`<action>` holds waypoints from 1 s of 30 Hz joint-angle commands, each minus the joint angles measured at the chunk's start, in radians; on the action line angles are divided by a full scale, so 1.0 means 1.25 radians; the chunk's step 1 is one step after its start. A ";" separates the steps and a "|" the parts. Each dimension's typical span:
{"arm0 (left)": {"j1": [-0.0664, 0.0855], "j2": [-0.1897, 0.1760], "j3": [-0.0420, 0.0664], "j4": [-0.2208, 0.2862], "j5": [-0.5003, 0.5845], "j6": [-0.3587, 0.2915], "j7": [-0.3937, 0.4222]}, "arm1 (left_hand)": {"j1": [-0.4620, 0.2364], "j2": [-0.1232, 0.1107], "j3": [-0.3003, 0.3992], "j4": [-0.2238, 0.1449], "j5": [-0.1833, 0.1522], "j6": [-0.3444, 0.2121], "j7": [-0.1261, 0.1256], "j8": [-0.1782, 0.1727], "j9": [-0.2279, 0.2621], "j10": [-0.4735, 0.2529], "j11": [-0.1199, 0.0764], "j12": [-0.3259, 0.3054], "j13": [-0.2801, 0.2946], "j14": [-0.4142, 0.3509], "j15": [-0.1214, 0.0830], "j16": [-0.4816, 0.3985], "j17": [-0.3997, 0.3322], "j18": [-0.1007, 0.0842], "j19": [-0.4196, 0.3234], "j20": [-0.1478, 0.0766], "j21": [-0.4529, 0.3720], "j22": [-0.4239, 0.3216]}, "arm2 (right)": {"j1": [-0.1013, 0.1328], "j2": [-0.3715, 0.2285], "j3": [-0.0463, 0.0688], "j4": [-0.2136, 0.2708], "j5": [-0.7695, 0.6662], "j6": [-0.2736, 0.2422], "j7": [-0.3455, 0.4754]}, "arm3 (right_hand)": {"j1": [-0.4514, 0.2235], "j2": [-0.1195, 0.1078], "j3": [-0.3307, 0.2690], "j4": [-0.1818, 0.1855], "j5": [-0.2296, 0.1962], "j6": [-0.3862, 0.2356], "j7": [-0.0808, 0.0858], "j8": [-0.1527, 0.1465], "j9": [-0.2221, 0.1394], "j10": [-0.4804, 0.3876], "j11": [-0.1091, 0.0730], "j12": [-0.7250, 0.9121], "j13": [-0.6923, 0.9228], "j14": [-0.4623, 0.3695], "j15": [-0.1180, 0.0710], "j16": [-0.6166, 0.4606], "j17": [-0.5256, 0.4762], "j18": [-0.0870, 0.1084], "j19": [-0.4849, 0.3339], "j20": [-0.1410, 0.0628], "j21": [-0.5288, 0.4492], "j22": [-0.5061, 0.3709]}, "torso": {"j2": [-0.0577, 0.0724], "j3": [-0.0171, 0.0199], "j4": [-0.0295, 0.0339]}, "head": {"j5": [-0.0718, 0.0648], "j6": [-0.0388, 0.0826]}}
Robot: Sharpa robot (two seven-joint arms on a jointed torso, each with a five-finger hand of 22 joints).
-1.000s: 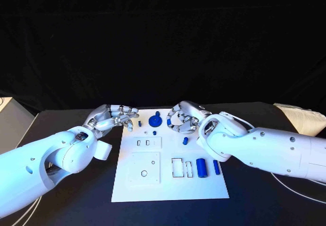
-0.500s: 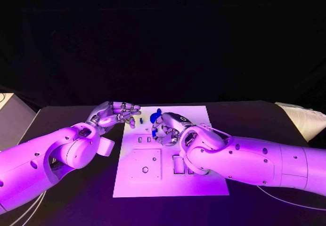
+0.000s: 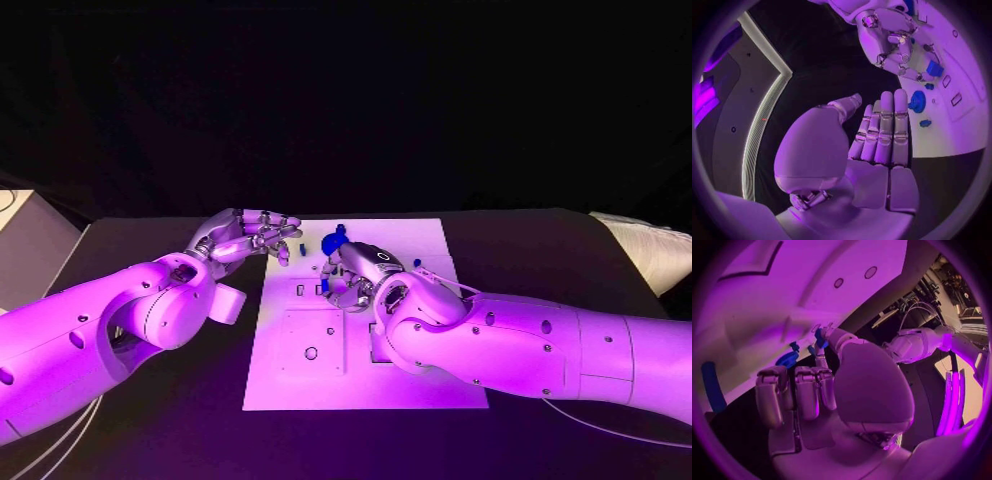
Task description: Assemble the parts on the task board
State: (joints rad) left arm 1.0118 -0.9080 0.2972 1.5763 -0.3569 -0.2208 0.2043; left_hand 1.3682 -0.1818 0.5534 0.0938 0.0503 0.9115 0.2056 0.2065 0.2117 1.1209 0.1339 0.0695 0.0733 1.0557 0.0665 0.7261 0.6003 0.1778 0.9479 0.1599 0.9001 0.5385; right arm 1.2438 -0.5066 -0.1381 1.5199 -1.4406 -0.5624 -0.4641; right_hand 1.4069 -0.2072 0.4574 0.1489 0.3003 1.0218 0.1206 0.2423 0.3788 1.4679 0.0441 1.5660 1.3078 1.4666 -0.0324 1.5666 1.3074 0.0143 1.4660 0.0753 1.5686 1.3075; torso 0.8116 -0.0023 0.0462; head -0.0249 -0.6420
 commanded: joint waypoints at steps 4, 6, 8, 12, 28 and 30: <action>0.000 0.001 0.000 0.001 0.000 0.001 0.002 | -0.006 0.000 0.005 0.002 0.001 0.001 -0.004 0.000 0.001 0.006 0.002 0.003 0.001 -0.004 -0.002 0.005 0.001 0.005 -0.007 -0.001 0.003 0.001 | -0.003 0.005 -0.001 -0.004 -0.050 0.001 -0.027 | -0.011 0.000 0.000 0.003 0.002 0.002 0.000 0.004 0.017 0.082 -0.002 0.004 0.210 0.083 0.003 0.003 0.211 -0.011 0.084 0.000 0.002 0.211 | 0.000 0.0003 -0.0004 | 0.002 -0.003; 0.000 0.000 0.000 0.001 0.000 0.002 0.001 | -0.006 0.000 0.005 0.002 0.001 0.001 -0.004 0.000 0.001 0.006 0.002 0.003 0.001 -0.004 -0.002 0.005 0.001 0.005 -0.007 -0.001 0.003 0.001 | -0.004 0.005 -0.001 -0.005 -0.072 -0.002 -0.031 | -0.011 0.000 0.000 0.003 0.002 0.002 0.000 0.004 0.017 0.082 -0.002 0.004 0.210 0.083 0.003 0.003 0.211 -0.011 0.084 0.000 0.002 0.211 | 0.000 0.0003 -0.0006 | 0.002 -0.004; 0.000 0.000 0.000 0.001 0.000 0.002 0.001 | -0.006 0.000 0.005 0.002 0.001 0.001 -0.004 0.000 0.001 0.006 0.002 0.003 0.001 -0.004 -0.002 0.005 0.001 0.005 -0.007 -0.001 0.003 0.001 | -0.005 0.006 -0.002 -0.006 -0.085 -0.004 -0.033 | -0.015 -0.003 0.000 0.004 0.002 0.002 0.000 0.005 0.017 0.082 -0.002 0.004 0.210 0.083 0.003 0.003 0.211 -0.011 0.084 0.000 0.002 0.211 | 0.000 0.0002 -0.0007 | 0.002 -0.004; 0.000 0.000 0.000 0.000 0.000 0.004 0.001 | -0.006 0.000 0.005 0.002 0.001 0.001 -0.004 0.000 0.001 0.006 0.002 0.003 0.001 -0.004 -0.002 0.005 0.001 0.005 -0.007 -0.001 0.003 0.001 | -0.007 0.007 -0.002 -0.006 -0.106 -0.002 -0.041 | -0.021 -0.007 -0.002 0.006 0.002 0.002 0.000 0.006 0.018 0.082 -0.002 0.004 0.210 0.083 0.004 0.003 0.211 -0.011 0.084 0.001 0.002 0.211 | -0.001 -0.0002 -0.0003 | 0.002 -0.005; 0.000 -0.001 0.000 -0.001 -0.001 0.007 -0.001 | -0.006 -0.001 0.005 0.002 0.001 0.001 -0.004 0.000 0.001 0.006 0.002 0.003 0.001 -0.004 -0.002 0.006 0.001 0.005 -0.007 -0.001 0.004 0.001 | -0.016 0.015 -0.003 -0.017 -0.136 0.003 -0.070 | -0.041 -0.020 -0.011 0.013 -0.003 0.000 -0.001 0.010 0.019 0.082 -0.003 0.004 0.210 0.083 0.003 0.003 0.211 -0.011 0.084 0.001 0.002 0.211 | -0.001 -0.0001 0.0002 | 0.004 -0.007; 0.000 -0.001 0.000 0.000 -0.001 0.008 -0.001 | -0.006 -0.001 0.005 0.002 0.001 0.001 -0.004 0.000 0.001 0.006 0.002 0.003 0.001 -0.004 -0.002 0.006 0.001 0.005 -0.007 -0.001 0.004 0.001 | -0.016 0.017 -0.003 -0.020 -0.137 0.004 -0.071 | -0.043 -0.020 -0.012 0.014 -0.004 -0.001 -0.001 0.011 0.019 0.082 -0.003 0.004 0.210 0.083 0.003 0.003 0.211 -0.011 0.084 0.001 0.002 0.211 | -0.001 -0.0001 0.0002 | 0.005 -0.007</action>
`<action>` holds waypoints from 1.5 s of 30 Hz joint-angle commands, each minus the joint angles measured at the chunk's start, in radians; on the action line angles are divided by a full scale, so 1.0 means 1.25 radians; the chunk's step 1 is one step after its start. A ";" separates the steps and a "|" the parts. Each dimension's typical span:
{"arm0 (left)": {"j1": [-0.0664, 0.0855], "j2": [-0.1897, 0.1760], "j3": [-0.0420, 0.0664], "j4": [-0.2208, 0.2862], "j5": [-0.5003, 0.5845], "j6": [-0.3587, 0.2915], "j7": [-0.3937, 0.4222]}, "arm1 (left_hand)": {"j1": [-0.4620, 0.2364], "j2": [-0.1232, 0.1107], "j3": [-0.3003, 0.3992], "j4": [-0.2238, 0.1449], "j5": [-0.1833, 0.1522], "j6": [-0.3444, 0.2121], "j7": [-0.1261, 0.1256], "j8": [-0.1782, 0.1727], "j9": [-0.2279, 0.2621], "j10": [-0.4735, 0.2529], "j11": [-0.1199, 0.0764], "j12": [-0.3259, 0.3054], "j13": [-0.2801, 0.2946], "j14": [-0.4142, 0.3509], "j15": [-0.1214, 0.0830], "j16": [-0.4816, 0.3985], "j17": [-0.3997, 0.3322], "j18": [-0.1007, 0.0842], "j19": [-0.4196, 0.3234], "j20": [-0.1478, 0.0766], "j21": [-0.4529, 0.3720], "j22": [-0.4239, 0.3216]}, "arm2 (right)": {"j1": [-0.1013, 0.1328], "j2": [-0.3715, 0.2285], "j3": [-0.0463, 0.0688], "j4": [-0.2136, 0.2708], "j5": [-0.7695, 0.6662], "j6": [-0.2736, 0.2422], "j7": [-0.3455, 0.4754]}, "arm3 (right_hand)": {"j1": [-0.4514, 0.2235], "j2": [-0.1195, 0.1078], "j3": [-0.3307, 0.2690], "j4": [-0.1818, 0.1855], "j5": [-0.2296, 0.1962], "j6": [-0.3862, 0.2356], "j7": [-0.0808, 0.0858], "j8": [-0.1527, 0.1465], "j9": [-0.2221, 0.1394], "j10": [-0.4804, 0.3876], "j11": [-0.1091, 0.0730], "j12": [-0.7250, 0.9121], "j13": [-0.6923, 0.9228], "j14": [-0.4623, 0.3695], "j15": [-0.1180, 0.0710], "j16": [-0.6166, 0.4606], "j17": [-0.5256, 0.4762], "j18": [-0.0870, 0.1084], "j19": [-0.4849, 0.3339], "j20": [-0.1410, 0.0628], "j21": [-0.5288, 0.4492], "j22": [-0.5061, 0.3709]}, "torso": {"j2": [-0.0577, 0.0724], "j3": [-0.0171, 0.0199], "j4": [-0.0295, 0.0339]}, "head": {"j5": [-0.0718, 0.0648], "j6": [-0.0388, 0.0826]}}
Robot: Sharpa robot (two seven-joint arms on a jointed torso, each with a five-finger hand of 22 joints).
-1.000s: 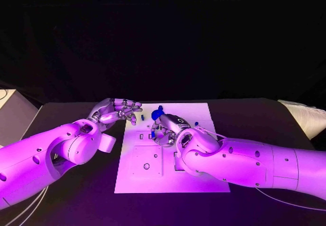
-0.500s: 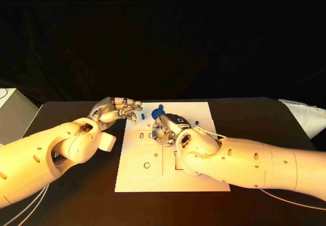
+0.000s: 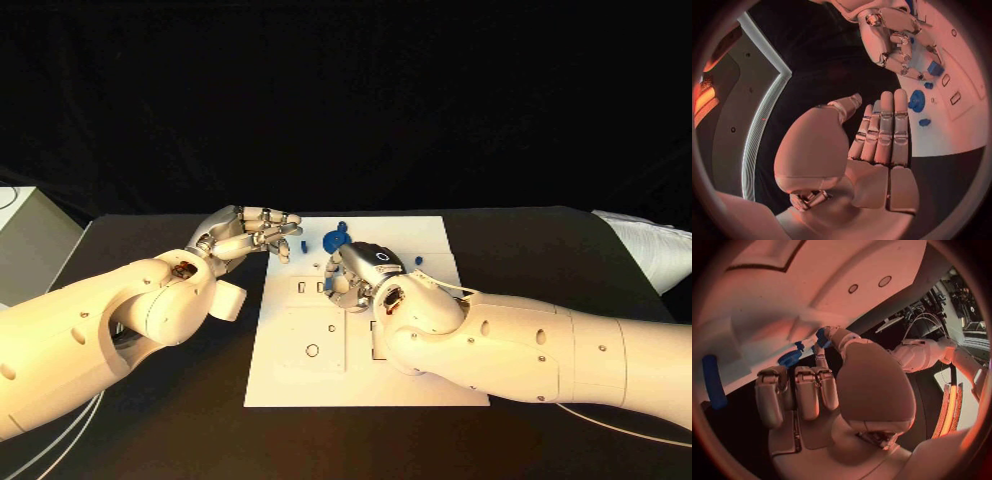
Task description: Assemble the parts on the task board
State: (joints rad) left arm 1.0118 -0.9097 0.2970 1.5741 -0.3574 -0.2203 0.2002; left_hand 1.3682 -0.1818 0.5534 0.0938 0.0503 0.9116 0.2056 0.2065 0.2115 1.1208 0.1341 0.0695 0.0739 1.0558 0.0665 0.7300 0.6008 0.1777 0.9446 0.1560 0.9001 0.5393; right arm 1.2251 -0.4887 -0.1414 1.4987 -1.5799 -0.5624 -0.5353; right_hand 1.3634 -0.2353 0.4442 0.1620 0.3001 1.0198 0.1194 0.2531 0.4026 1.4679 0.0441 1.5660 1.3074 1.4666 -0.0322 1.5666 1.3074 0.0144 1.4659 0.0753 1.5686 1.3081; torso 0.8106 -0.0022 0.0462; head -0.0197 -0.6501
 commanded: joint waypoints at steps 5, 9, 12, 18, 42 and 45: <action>0.000 0.000 0.000 0.001 0.000 0.008 0.002 | -0.007 -0.001 0.005 0.002 0.001 0.000 -0.004 0.000 0.002 0.006 0.002 0.003 0.001 -0.004 -0.002 0.003 0.001 0.005 -0.005 0.002 0.005 0.001 | -0.003 0.005 0.000 -0.007 -0.026 0.005 -0.015 | -0.008 0.002 -0.001 0.004 -0.003 0.001 0.000 0.002 0.000 0.082 -0.003 0.004 0.211 0.083 0.003 0.003 0.211 -0.011 0.084 0.001 0.002 0.210 | 0.000 0.0000 0.0002 | 0.001 -0.001; 0.000 0.000 0.000 0.001 -0.001 0.009 0.002 | -0.007 -0.001 0.005 0.002 0.001 0.000 -0.004 0.000 0.002 0.006 0.002 0.003 0.001 -0.004 -0.002 0.003 0.001 0.005 -0.005 0.002 0.005 0.001 | -0.005 0.006 0.000 -0.009 -0.024 0.009 -0.013 | -0.010 0.001 -0.003 0.005 -0.004 0.000 0.000 0.002 0.000 0.082 -0.003 0.004 0.211 0.083 0.003 0.003 0.211 -0.011 0.084 0.001 0.002 0.210 | 0.000 0.0004 -0.0007 | 0.003 -0.001; 0.000 0.000 0.000 0.001 -0.001 0.009 0.002 | -0.007 -0.001 0.005 0.002 0.001 0.000 -0.004 0.000 0.002 0.006 0.002 0.003 0.001 -0.004 -0.002 0.003 0.001 0.005 -0.005 0.002 0.005 0.001 | -0.005 0.006 0.000 -0.010 -0.022 0.013 -0.010 | -0.012 0.000 -0.003 0.006 -0.005 -0.001 0.000 0.002 -0.001 0.082 -0.003 0.004 0.211 0.083 0.003 0.003 0.211 -0.011 0.084 0.001 0.002 0.210 | 0.000 0.0002 -0.0008 | 0.003 -0.001; 0.000 0.000 0.000 0.000 -0.001 0.010 0.002 | -0.007 -0.001 0.005 0.002 0.001 0.000 -0.004 0.000 0.002 0.006 0.002 0.003 0.001 -0.004 -0.002 0.003 0.001 0.005 -0.005 0.002 0.005 0.001 | -0.005 0.007 0.000 -0.013 -0.016 0.013 -0.001 | -0.017 -0.004 -0.008 0.008 -0.012 -0.010 0.002 -0.001 -0.002 0.082 -0.001 0.004 0.211 0.083 0.004 0.003 0.211 -0.011 0.084 0.002 0.002 0.210 | 0.000 0.0003 -0.0011 | 0.003 -0.002; 0.000 -0.001 0.000 0.000 -0.002 0.010 0.001 | -0.007 -0.001 0.005 0.002 0.001 0.000 -0.004 0.000 0.002 0.005 0.002 0.002 0.001 -0.004 -0.002 0.004 0.001 0.005 -0.006 0.002 0.006 0.002 | -0.005 0.005 -0.001 -0.014 -0.004 -0.005 0.027 | -0.024 -0.020 -0.038 0.023 -0.039 -0.077 0.029 -0.035 -0.022 0.030 0.023 -0.044 0.161 0.083 0.025 0.003 0.211 -0.011 0.084 0.020 0.002 0.210 | 0.000 0.0002 -0.0002 | 0.003 -0.002; 0.000 -0.001 0.000 -0.001 -0.003 0.010 0.001 | -0.007 -0.001 0.005 0.002 0.001 0.000 -0.004 0.000 0.002 0.005 0.002 0.002 0.001 -0.004 -0.002 0.004 0.001 0.005 -0.006 0.002 0.006 0.002 | -0.005 0.004 -0.001 -0.012 -0.004 -0.006 0.028 | -0.024 -0.020 -0.038 0.023 -0.039 -0.077 0.029 -0.035 -0.022 0.030 0.023 -0.044 0.161 0.083 0.025 0.003 0.211 -0.011 0.084 0.020 0.002 0.210 | 0.000 0.0002 -0.0002 | 0.003 -0.002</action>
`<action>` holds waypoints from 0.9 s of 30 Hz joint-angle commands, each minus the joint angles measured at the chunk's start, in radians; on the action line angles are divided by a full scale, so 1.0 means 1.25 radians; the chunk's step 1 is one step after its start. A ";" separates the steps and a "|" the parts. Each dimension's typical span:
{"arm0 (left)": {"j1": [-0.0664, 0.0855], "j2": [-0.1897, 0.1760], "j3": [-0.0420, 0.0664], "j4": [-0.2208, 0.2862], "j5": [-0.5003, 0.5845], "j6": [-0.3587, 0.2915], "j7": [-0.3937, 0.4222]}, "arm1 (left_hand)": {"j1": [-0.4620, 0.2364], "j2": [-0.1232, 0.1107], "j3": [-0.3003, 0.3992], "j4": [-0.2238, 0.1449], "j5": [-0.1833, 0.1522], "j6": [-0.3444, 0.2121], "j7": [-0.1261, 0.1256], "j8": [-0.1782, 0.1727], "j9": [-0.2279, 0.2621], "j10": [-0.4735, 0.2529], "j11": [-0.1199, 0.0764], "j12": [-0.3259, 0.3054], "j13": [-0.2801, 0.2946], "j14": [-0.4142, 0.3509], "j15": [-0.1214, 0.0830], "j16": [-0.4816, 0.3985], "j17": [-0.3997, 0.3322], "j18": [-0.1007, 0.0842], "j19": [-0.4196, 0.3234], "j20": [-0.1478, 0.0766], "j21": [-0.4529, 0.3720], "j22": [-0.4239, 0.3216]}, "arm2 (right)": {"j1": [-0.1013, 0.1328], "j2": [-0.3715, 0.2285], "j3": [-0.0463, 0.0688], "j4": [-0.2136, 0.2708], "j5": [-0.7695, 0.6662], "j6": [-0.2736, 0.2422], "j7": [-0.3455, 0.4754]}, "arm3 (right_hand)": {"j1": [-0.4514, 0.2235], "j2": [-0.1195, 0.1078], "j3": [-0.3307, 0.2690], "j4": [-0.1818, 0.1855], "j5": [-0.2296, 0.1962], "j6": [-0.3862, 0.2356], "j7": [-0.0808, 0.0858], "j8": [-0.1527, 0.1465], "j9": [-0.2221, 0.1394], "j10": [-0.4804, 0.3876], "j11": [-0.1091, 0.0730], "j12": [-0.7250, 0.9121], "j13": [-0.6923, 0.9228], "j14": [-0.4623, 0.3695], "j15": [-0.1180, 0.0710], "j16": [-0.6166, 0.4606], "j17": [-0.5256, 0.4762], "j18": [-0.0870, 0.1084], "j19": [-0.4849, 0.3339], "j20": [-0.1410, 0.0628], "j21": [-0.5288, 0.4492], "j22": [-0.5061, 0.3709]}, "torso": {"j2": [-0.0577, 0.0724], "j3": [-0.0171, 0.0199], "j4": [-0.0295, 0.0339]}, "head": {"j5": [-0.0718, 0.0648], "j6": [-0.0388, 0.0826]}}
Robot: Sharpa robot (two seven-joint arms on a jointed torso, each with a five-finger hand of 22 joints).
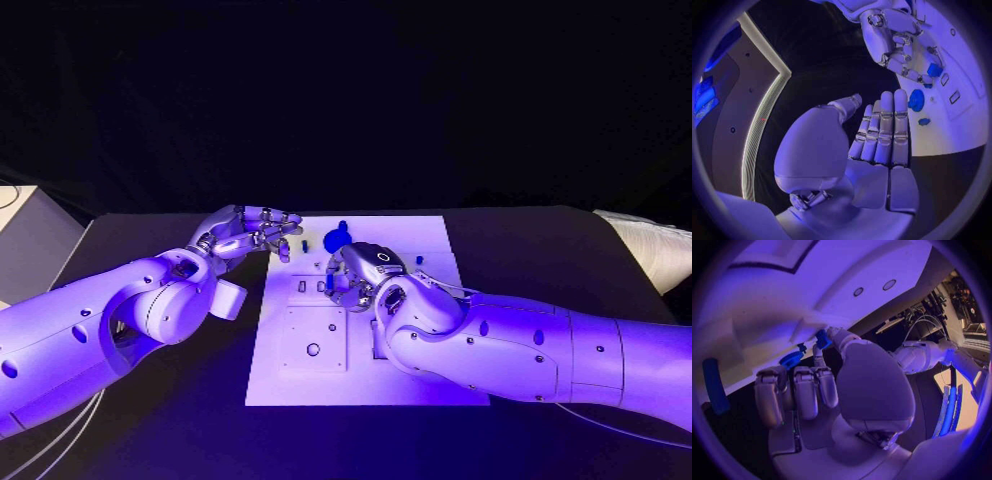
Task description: Assemble the parts on the task board
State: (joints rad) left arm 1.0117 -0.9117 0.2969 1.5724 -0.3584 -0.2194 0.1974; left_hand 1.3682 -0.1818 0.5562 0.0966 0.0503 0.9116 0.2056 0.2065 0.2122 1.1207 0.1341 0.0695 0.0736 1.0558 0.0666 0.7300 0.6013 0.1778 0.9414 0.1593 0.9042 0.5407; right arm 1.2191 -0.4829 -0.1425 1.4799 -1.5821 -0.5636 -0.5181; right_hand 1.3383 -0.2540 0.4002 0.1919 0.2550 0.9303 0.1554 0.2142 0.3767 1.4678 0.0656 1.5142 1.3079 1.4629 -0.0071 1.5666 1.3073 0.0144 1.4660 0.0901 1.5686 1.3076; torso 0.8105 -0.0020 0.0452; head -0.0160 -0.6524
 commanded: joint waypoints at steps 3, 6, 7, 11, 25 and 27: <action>0.000 0.001 0.000 0.000 -0.002 0.010 0.004 | -0.007 -0.001 0.003 0.000 0.001 0.000 -0.004 0.000 0.001 0.005 0.002 0.002 0.001 -0.004 -0.002 0.004 0.001 0.005 -0.004 -0.001 0.003 0.001 | -0.001 -0.001 0.000 0.004 -0.002 -0.005 0.014 | -0.004 -0.005 -0.004 0.000 -0.005 -0.005 0.000 -0.003 -0.001 0.031 0.006 -0.002 0.162 0.086 0.006 0.003 0.211 -0.012 0.084 0.009 0.002 0.211 | 0.000 -0.0002 0.0002 | 0.000 0.000; 0.000 0.002 0.000 -0.001 -0.003 0.010 0.004 | -0.007 -0.002 0.004 -0.001 0.001 -0.001 -0.004 -0.001 0.001 0.004 0.002 0.001 0.001 -0.005 -0.002 0.004 0.001 0.005 -0.005 -0.001 0.004 0.001 | -0.001 -0.004 0.000 0.007 -0.003 -0.008 0.013 | -0.004 -0.005 -0.004 0.000 -0.005 -0.005 0.000 -0.003 -0.001 0.031 0.006 -0.002 0.162 0.086 0.006 0.003 0.211 -0.012 0.084 0.009 0.002 0.211 | 0.000 -0.0001 0.0001 | 0.000 0.000; 0.000 0.003 0.000 -0.002 -0.003 0.010 0.004 | -0.007 -0.002 0.004 -0.001 0.001 -0.001 -0.004 -0.001 0.001 0.004 0.002 0.001 0.001 -0.005 -0.002 0.004 0.001 0.005 -0.005 -0.001 0.004 0.001 | -0.001 -0.006 0.000 0.009 -0.003 -0.010 0.014 | -0.004 -0.005 -0.004 0.000 -0.005 -0.005 0.000 -0.003 -0.001 0.031 0.006 -0.002 0.162 0.086 0.006 0.003 0.211 -0.012 0.084 0.009 0.002 0.211 | 0.000 -0.0001 0.0002 | 0.000 0.000; -0.001 0.004 0.000 -0.005 -0.004 0.010 0.002 | -0.007 -0.002 0.004 -0.001 0.001 -0.001 -0.004 -0.001 0.001 0.004 0.002 0.001 0.001 -0.005 -0.002 0.004 0.001 0.005 -0.005 -0.001 0.005 0.002 | -0.001 -0.016 0.000 0.019 -0.004 -0.017 0.015 | -0.004 -0.006 -0.007 0.001 -0.008 -0.005 0.000 -0.003 -0.001 0.031 0.006 -0.002 0.162 0.086 0.006 0.003 0.211 -0.012 0.084 0.009 0.002 0.211 | 0.000 0.0002 0.0008 | 0.000 -0.001; -0.001 0.013 0.000 -0.024 -0.081 -0.018 -0.062 | -0.039 -0.015 -0.039 0.028 0.000 -0.022 -0.014 -0.005 0.006 0.068 -0.018 0.087 0.052 0.041 -0.019 0.122 0.071 0.005 0.017 -0.013 0.060 0.027 | 0.008 -0.086 0.006 0.087 0.076 -0.153 0.146 | 0.021 0.007 -0.156 0.073 -0.084 -0.045 0.013 -0.028 -0.016 0.026 0.018 -0.005 0.157 0.086 0.016 0.003 0.211 -0.012 0.084 0.019 0.002 0.211 | -0.005 0.0013 -0.0026 | 0.006 0.007; -0.001 0.017 0.000 -0.030 -0.096 -0.022 -0.081 | -0.042 -0.015 -0.055 0.035 0.003 -0.015 -0.015 0.009 0.013 0.075 -0.023 0.136 0.085 0.060 -0.023 0.166 0.096 -0.002 0.052 -0.017 0.109 0.082 | 0.013 -0.098 0.008 0.095 0.120 -0.172 0.193 | 0.022 0.009 -0.160 0.076 -0.084 -0.045 0.013 -0.028 -0.017 0.027 0.018 -0.004 0.158 0.086 0.017 0.003 0.211 -0.012 0.084 0.020 0.002 0.211 | -0.008 0.0021 -0.0037 | 0.009 0.008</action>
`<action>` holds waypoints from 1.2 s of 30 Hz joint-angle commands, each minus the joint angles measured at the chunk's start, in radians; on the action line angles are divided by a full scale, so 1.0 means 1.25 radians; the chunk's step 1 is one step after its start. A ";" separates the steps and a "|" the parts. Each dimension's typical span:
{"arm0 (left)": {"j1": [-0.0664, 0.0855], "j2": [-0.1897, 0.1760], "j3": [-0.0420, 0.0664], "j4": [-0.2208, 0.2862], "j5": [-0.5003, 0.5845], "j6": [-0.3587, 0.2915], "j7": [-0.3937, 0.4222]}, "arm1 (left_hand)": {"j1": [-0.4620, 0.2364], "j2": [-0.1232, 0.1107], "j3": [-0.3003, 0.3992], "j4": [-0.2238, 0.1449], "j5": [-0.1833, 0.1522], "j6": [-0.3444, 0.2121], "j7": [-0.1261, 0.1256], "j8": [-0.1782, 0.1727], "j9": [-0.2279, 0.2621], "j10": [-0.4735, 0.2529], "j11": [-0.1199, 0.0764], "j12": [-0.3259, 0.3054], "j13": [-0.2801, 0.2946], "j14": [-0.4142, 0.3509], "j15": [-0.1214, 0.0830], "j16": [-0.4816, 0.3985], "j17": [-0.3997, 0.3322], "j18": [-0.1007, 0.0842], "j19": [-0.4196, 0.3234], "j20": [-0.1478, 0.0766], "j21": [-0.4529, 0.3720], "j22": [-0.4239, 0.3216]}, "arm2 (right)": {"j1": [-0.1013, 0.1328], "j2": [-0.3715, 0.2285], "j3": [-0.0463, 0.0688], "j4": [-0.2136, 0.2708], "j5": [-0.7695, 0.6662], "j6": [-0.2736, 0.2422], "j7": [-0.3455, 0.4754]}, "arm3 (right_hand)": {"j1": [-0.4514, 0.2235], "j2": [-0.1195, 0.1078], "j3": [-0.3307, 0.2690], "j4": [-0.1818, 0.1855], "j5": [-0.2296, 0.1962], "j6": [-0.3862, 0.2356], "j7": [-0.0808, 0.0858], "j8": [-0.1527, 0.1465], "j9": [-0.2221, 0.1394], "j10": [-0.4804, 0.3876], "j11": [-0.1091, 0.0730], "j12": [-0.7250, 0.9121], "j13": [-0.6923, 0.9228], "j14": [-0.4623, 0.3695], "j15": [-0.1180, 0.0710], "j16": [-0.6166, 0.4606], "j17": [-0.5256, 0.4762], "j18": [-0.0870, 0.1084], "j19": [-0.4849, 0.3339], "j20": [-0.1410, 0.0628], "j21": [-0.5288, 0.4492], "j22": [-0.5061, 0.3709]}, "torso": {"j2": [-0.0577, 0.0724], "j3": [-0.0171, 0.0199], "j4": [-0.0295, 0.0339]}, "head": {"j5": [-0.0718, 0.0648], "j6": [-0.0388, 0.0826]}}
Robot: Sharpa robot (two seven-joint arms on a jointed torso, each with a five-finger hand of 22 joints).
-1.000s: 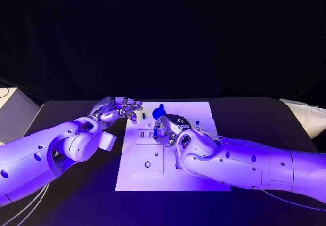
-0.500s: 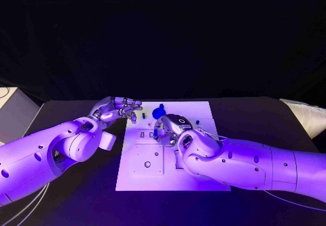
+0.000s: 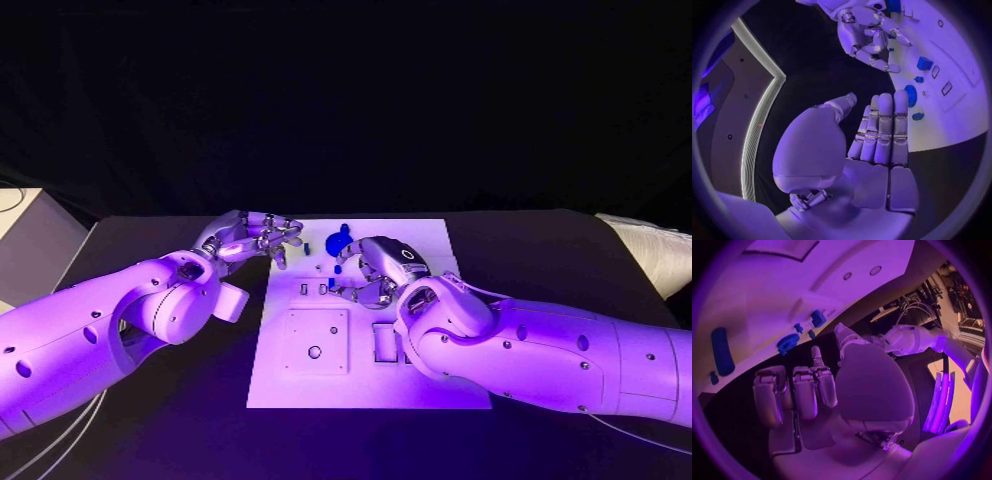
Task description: Assemble the parts on the task board
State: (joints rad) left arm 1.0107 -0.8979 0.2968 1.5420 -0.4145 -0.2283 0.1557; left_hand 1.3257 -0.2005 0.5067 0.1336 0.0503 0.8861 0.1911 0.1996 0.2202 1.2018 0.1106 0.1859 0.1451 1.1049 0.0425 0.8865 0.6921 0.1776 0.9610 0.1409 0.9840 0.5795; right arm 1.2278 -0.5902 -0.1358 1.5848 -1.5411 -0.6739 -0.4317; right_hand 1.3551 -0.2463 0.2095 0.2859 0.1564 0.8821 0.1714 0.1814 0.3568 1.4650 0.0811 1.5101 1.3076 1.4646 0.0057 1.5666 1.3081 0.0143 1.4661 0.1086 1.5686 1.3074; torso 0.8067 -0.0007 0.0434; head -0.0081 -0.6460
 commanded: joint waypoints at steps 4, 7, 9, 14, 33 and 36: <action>0.000 0.016 0.000 -0.019 -0.089 -0.020 -0.093 | -0.014 0.012 -0.060 0.034 -0.001 -0.004 -0.014 0.081 0.037 -0.055 -0.020 0.282 0.201 0.168 -0.016 0.300 0.303 -0.029 0.133 -0.014 0.171 0.215 | 0.018 -0.035 0.008 0.022 0.187 -0.106 0.208 | 0.015 0.020 -0.009 0.003 0.010 0.000 -0.001 0.001 0.000 0.025 0.006 -0.004 0.155 0.085 0.006 0.003 0.210 -0.011 0.084 0.006 0.002 0.211 | -0.010 0.0029 -0.0027 | 0.006 0.005; 0.000 0.025 -0.001 -0.029 -0.133 -0.013 -0.149 | -0.010 0.015 -0.069 0.055 0.004 -0.025 -0.020 0.141 0.062 -0.119 -0.022 0.465 0.325 0.234 -0.021 0.396 0.426 -0.046 0.193 -0.019 0.239 0.316 | 0.031 -0.056 0.014 0.023 0.274 -0.104 0.256 | 0.015 0.027 -0.008 0.003 0.019 0.005 -0.002 0.003 0.001 0.026 0.005 -0.003 0.156 0.085 0.006 0.003 0.210 -0.011 0.084 0.005 0.002 0.211 | -0.016 0.0051 -0.0028 | 0.009 0.006; 0.001 0.032 -0.001 -0.034 -0.169 0.005 -0.200 | -0.018 0.018 -0.073 0.078 0.003 -0.032 -0.026 0.182 0.080 -0.124 -0.025 0.548 0.372 0.268 -0.024 0.435 0.484 -0.056 0.228 -0.021 0.275 0.373 | 0.044 -0.067 0.016 0.014 0.329 -0.098 0.277 | 0.017 0.032 -0.004 0.002 0.033 0.011 -0.004 0.007 0.002 0.027 0.003 -0.002 0.157 0.085 0.005 0.003 0.210 -0.011 0.084 0.005 0.002 0.211 | -0.022 0.0067 -0.0028 | 0.012 0.007; 0.004 0.046 -0.001 -0.039 -0.263 0.054 -0.317 | -0.061 0.029 -0.087 0.124 0.002 -0.029 -0.039 0.251 0.116 -0.093 -0.037 0.656 0.457 0.304 -0.033 0.473 0.549 -0.067 0.267 -0.028 0.310 0.434 | 0.075 -0.088 0.019 -0.016 0.412 -0.079 0.300 | 0.020 0.041 0.006 0.002 0.064 0.015 -0.005 0.010 0.002 0.027 0.002 -0.002 0.157 0.085 0.003 0.003 0.210 -0.011 0.084 0.003 0.002 0.211 | -0.033 0.0095 -0.0027 | 0.018 0.003; 0.124 0.171 -0.089 -0.145 -0.514 0.305 -0.525 | -0.154 0.057 -0.107 0.127 0.002 -0.027 -0.074 0.357 0.245 0.024 -0.069 0.813 0.652 0.359 -0.062 0.531 0.666 -0.093 0.352 -0.058 0.377 0.566 | 0.132 -0.149 0.020 -0.080 0.506 0.034 0.240 | 0.003 0.036 0.000 0.000 0.143 0.013 -0.005 0.010 0.002 0.026 0.001 -0.003 0.156 0.085 0.002 0.003 0.210 -0.011 0.084 0.001 0.002 0.211 | -0.056 0.0263 -0.0068 | 0.036 -0.034; 0.135 0.189 -0.097 -0.163 -0.527 0.319 -0.531 | -0.170 0.057 -0.111 0.128 0.002 -0.030 -0.074 0.356 0.255 0.022 -0.068 0.811 0.650 0.359 -0.062 0.530 0.665 -0.094 0.352 -0.058 0.378 0.567 | 0.133 -0.152 0.019 -0.081 0.502 0.041 0.231 | 0.003 0.035 0.000 0.000 0.145 0.012 -0.005 0.010 0.002 0.026 0.001 -0.003 0.155 0.085 0.002 0.003 0.210 -0.011 0.084 0.001 0.002 0.211 | -0.056 0.0272 -0.0078 | 0.037 -0.036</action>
State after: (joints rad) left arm 1.1752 -0.6703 0.1759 1.3442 -1.0108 0.0932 -0.4695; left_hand 1.1176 -0.1291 0.3716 0.2936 0.0509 0.8556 0.1004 0.6444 0.5369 1.2300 0.0215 1.2004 0.9587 1.4651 -0.0287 1.5482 1.3081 0.0755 1.3974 0.0681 1.4500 1.2872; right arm 1.3930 -0.7792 -0.1118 1.4846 -0.9215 -0.6726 -0.1225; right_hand 1.3618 -0.2014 0.2132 0.2885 0.3333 0.8956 0.1655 0.1893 0.3590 1.4661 0.0852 1.5103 1.3073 1.4631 0.0072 1.5666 1.3078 0.0144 1.4660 0.1113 1.5686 1.3079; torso 0.7383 0.0304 0.0354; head 0.0369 -0.6876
